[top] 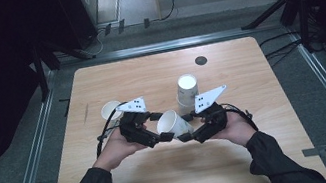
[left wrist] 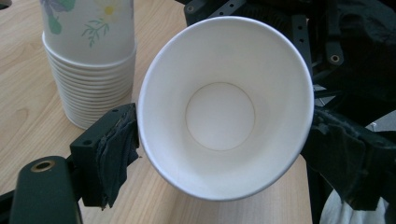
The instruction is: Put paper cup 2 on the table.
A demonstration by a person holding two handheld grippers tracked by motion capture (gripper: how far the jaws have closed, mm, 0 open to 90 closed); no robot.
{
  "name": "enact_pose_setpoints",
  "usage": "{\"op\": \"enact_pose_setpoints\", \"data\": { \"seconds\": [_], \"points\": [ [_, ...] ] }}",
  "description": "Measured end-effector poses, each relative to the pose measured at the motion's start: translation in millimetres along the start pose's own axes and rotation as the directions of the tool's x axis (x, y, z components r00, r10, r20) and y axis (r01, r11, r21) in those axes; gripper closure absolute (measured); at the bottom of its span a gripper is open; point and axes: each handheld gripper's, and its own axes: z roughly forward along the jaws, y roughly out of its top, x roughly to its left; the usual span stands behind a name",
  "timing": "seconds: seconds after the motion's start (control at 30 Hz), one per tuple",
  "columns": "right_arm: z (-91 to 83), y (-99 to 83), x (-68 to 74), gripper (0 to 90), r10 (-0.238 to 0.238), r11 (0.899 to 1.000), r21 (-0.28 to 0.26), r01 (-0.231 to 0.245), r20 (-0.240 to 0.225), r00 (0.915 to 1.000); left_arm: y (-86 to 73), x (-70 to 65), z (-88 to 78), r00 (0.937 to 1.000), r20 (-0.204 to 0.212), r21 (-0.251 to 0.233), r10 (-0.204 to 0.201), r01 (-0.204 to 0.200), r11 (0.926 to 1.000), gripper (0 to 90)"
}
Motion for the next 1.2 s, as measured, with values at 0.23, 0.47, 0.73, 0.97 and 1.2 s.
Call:
{"op": "enact_pose_setpoints", "data": {
  "seconds": [0.23, 0.47, 0.73, 0.97, 1.2],
  "points": [
    [2.7, -0.8, 0.0, 34.7, 0.000, 1.000, 0.005, 0.000, -0.011, 0.9999, -0.6, 0.0, 2.5, 0.9999, 0.012, -0.014, -0.008, 0.008, 0.9999, 14.3],
    [4.3, -0.4, 0.8, 34.6, 0.009, 1.000, 0.014, -0.009, -0.013, 0.9999, -1.1, -1.7, 6.4, 0.9999, -0.009, -0.007, 0.006, -0.006, 1.0000, 15.5],
    [5.7, -0.4, 1.5, 34.5, 0.011, 1.000, 0.013, -0.011, -0.018, 0.9998, -2.1, -2.3, 5.7, 0.9998, -0.016, -0.015, 0.013, -0.013, 0.9998, 20.1],
    [5.7, -1.3, 0.9, 33.9, 0.018, 1.000, 0.010, -0.018, -0.030, 0.9994, -1.9, -3.1, 5.1, 0.9995, -0.021, -0.015, 0.024, -0.025, 0.9996, 21.8],
    [5.4, -1.1, 0.8, 33.4, 0.019, 1.000, 0.008, -0.018, -0.030, 0.9994, -1.9, -3.1, 5.0, 0.9995, -0.022, -0.019, 0.021, -0.022, 0.9996, 22.1]
  ]
}}
